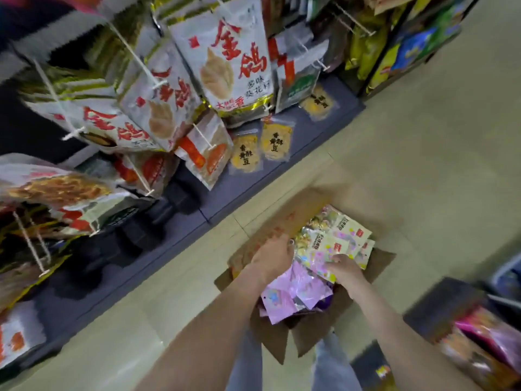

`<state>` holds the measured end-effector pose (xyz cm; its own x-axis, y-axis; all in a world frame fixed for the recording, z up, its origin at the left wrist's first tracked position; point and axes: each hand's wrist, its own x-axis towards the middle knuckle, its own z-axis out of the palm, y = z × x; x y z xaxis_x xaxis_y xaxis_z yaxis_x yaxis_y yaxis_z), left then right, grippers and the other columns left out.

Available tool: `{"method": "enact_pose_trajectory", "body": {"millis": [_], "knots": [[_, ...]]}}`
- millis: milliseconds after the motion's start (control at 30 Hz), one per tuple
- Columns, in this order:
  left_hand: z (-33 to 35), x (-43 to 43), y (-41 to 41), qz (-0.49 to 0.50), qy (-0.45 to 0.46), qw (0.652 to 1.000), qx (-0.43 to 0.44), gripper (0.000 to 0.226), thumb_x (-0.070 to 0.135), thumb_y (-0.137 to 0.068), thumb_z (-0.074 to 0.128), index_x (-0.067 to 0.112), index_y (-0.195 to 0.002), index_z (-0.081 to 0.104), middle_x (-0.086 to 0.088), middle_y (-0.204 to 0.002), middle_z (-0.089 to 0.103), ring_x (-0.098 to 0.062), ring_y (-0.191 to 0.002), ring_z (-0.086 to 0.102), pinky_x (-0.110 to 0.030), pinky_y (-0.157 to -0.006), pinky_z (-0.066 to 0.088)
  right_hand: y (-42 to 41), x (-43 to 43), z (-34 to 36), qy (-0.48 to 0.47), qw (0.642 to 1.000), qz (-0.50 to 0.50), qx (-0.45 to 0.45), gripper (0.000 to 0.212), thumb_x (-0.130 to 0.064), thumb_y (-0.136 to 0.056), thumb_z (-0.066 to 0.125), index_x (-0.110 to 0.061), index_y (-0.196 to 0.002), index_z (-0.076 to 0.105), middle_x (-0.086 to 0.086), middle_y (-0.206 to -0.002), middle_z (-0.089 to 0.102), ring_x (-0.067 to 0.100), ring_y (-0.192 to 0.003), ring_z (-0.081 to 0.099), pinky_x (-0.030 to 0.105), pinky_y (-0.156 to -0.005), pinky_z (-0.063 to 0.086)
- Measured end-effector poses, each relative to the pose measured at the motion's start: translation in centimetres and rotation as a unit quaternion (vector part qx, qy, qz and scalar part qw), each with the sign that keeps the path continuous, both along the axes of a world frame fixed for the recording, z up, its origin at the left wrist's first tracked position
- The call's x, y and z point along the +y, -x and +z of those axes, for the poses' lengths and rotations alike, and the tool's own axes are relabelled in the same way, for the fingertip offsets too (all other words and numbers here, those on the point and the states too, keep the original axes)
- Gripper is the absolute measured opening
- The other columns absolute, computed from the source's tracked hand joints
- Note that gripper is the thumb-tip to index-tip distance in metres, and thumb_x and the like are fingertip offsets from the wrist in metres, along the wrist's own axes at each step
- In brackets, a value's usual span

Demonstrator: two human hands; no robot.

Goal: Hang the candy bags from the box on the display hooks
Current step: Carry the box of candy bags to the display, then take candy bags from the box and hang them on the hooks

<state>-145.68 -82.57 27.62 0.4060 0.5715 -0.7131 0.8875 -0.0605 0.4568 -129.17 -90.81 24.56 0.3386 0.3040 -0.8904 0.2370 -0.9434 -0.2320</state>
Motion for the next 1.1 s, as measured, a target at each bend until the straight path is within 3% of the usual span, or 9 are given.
{"method": "enact_pose_trajectory", "body": {"millis": [267,467,600,667,733,800,867,1033,1100], "knots": [[-15.8,1.8,-3.7,-0.077,-0.008,0.997,-0.012,0.034,0.019,-0.101,0.034,0.007,-0.13,0.046,-0.019,-0.113,0.062,-0.032,-0.094,0.058,-0.032,-0.075,0.042,-0.9,-2.2,-17.2,0.016,0.952,-0.285,-0.11,0.034,-0.016,-0.092,0.056,-0.002,-0.121,0.044,0.013,-0.116,0.054,0.032,-0.113,0.053,0.027,-0.073,0.034],[-24.1,-3.9,-5.2,-0.101,0.076,0.991,-0.036,0.041,0.017,-0.099,0.04,0.013,-0.14,0.041,-0.019,-0.124,0.058,-0.037,-0.109,0.057,-0.041,-0.089,0.046,-1.1,-3.5,-25.6,0.04,0.915,-0.385,-0.118,0.067,-0.034,-0.081,0.07,-0.001,-0.131,0.04,0.014,-0.13,0.053,0.032,-0.117,0.053,0.035,-0.091,0.044],[-24.7,-6.7,-5.5,-0.106,0.11,0.987,-0.039,0.042,0.018,-0.1,0.039,0.014,-0.142,0.038,-0.017,-0.134,0.052,-0.033,-0.117,0.052,-0.043,-0.093,0.046,-2.1,-5.4,-26.6,0.126,0.925,-0.325,-0.149,0.055,-0.042,-0.086,0.061,-0.008,-0.128,0.051,0.014,-0.133,0.049,0.031,-0.121,0.048,0.037,-0.094,0.042],[-24.4,-7.3,-5.6,-0.103,0.108,0.988,-0.038,0.042,0.017,-0.1,0.039,0.015,-0.142,0.039,-0.016,-0.135,0.052,-0.032,-0.117,0.052,-0.041,-0.092,0.047,-2.2,-5.8,-26.1,0.068,0.95,-0.28,-0.124,0.038,-0.032,-0.094,0.052,-0.006,-0.122,0.056,0.016,-0.127,0.054,0.033,-0.117,0.051,0.033,-0.088,0.041],[-23.7,-7.5,-5.7,-0.099,0.088,0.991,-0.034,0.043,0.015,-0.1,0.038,0.016,-0.142,0.038,-0.015,-0.135,0.051,-0.031,-0.118,0.052,-0.037,-0.092,0.046,-1.6,-5.7,-24.3,-0.035,0.957,-0.265,-0.116,0.017,-0.018,-0.096,0.049,-0.005,-0.094,0.06,0.019,-0.099,0.059,0.032,-0.091,0.055,0.03,-0.069,0.035],[-22.2,-7.4,-5.6,-0.082,0.07,0.994,-0.034,0.045,0.013,-0.099,0.038,0.018,-0.144,0.036,-0.015,-0.135,0.05,-0.03,-0.112,0.055,-0.034,-0.086,0.045,-0.5,-5.2,-21.2,-0.124,0.947,-0.268,-0.127,0.028,-0.011,-0.096,0.045,-0.014,-0.069,0.039,0.011,-0.072,0.047,0.023,-0.061,0.043,0.031,-0.056,0.021],[-19.3,-7.1,-5.7,-0.065,0.038,0.996,-0.049,0.049,0.011,-0.099,0.039,0.021,-0.147,0.031,-0.017,-0.136,0.046,-0.031,-0.108,0.055,-0.035,-0.084,0.046,0.5,-4.7,-17.4,-0.19,0.944,-0.238,-0.128,0.029,-0.011,-0.098,0.039,-0.017,-0.071,0.031,0.005,-0.062,0.039,0.017,-0.054,0.034,0.033,-0.055,0.019],[-8.6,-5.1,-6.7,-0.057,-0.129,0.985,-0.101,0.061,0.012,-0.098,0.044,0.027,-0.152,0.018,-0.015,-0.155,0.015,-0.032,-0.137,0.03,-0.041,-0.107,0.036,0.4,-4.6,-6.1,-0.293,0.949,-0.085,-0.086,0.027,-0.006,-0.094,0.041,-0.021,-0.073,0.034,0.001,-0.06,0.036,0.017,-0.055,0.034,0.034,-0.055,0.028],[-4.3,-3.7,-7.0,-0.095,-0.205,0.968,-0.111,0.065,0.012,-0.092,0.055,0.031,-0.148,0.029,-0.021,-0.155,0.014,-0.039,-0.136,0.03,-0.047,-0.107,0.036,-0.7,-5.1,-1.4,-0.311,0.946,-0.016,-0.088,0.018,-0.007,-0.092,0.044,-0.014,-0.076,0.04,0.001,-0.058,0.038,0.018,-0.055,0.036,0.031,-0.052,0.03]]}}
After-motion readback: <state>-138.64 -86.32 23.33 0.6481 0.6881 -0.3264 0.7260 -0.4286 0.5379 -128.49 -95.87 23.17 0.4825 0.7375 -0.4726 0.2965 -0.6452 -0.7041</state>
